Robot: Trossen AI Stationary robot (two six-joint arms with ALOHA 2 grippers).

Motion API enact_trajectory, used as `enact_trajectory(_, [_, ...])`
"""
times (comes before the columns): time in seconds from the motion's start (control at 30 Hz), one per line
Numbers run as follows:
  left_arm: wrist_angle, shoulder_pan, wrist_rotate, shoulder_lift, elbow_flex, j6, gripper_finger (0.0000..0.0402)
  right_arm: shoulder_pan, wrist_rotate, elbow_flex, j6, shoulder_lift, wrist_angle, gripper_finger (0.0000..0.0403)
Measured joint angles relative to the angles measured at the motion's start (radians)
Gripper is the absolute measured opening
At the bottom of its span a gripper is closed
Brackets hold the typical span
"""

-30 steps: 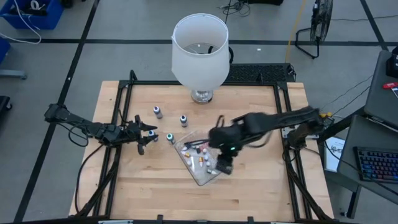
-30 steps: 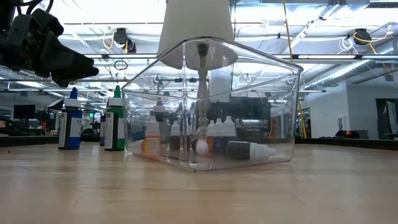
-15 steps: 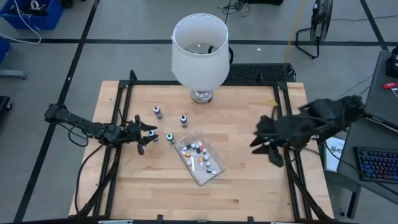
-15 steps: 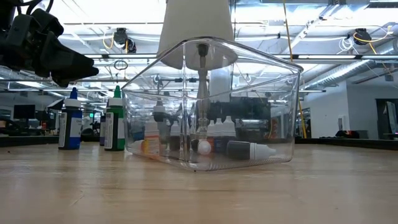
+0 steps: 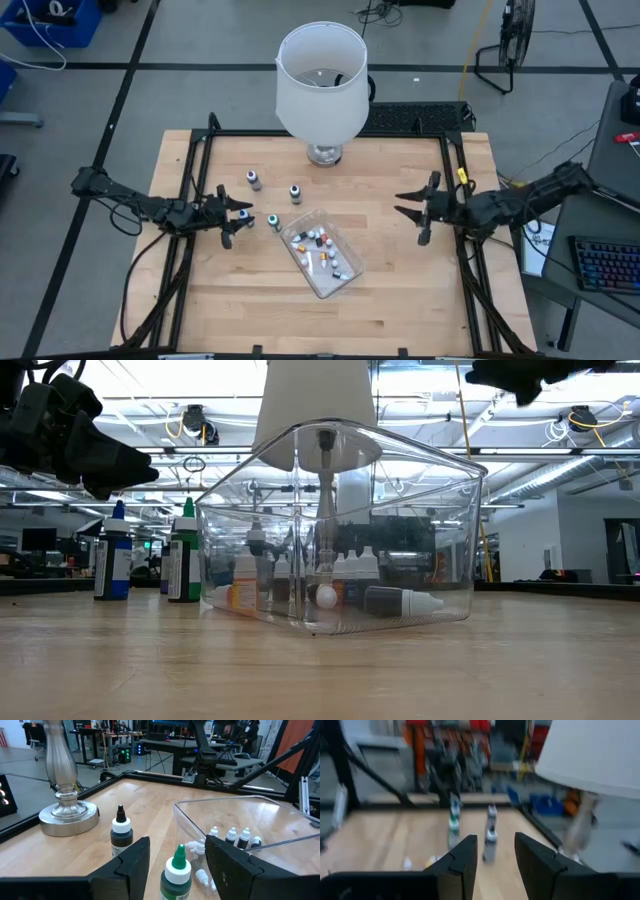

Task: Pick & Place food coloring
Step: Put the violet food coloring bottle into the bin

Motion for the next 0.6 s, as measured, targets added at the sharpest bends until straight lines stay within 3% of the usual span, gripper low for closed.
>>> enact_trajectory(0.1, [0.0,0.0,0.0,0.0,0.0,0.0,0.0191,-0.077,-0.142,-0.163,-0.043,-0.09,0.245,0.0118])
enact_trajectory(0.2, [0.0,0.0,0.0,0.0,0.0,0.0,0.0191,-0.178,-0.303,-0.262,0.015,-0.176,0.389,0.0118])
enact_trajectory(0.43, [0.0,0.0,0.0,0.0,0.0,0.0,0.0191,-0.394,-0.692,-0.292,0.207,-0.275,0.245,0.0117])
enact_trajectory(0.6, [0.0,0.0,0.0,0.0,0.0,0.0,0.0191,-0.436,-0.735,-0.292,0.161,-0.261,0.17,0.0121])
